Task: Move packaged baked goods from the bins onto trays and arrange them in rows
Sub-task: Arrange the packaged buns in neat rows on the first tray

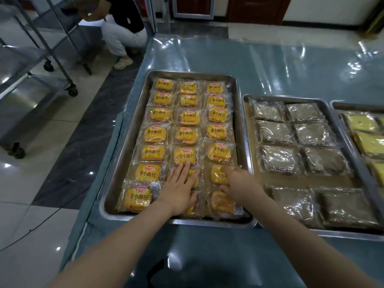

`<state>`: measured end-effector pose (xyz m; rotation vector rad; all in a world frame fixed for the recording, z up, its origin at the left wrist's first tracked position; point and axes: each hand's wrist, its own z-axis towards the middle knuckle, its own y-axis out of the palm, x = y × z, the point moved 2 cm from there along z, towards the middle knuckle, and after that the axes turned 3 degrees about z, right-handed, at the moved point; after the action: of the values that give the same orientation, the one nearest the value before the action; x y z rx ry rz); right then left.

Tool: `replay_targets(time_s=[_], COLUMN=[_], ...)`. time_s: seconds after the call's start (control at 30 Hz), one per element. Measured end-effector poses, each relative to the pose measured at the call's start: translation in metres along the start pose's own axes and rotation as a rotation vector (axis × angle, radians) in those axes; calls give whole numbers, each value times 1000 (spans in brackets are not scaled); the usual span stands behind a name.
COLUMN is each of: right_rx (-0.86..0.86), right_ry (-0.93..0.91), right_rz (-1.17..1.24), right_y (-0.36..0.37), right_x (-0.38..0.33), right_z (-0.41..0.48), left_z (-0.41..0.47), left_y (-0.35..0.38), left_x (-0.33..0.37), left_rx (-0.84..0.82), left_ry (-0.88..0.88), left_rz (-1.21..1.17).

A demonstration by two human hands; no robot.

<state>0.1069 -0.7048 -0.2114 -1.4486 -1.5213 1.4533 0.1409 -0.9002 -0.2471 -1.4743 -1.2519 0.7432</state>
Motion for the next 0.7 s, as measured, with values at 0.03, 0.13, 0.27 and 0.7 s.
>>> replay_targets(time_s=[0.03,0.13,0.27,0.7], right_rx=[-29,-16,23,-132], right_ry=[-5,-25,-116,-100], right_rz=[12,68,114,134], right_y=[3,11,8,5], right_x=[-3,-12,-14,0], right_z=[-1,-1,-7,-51], left_z=[0,1,1,-7], left_y=[1,2,4,-8], left_x=[0,0,0,16], left_rx=[-14,-50,-56,164], left_ry=[3,0,3,29], left_rz=[13,21,7,65])
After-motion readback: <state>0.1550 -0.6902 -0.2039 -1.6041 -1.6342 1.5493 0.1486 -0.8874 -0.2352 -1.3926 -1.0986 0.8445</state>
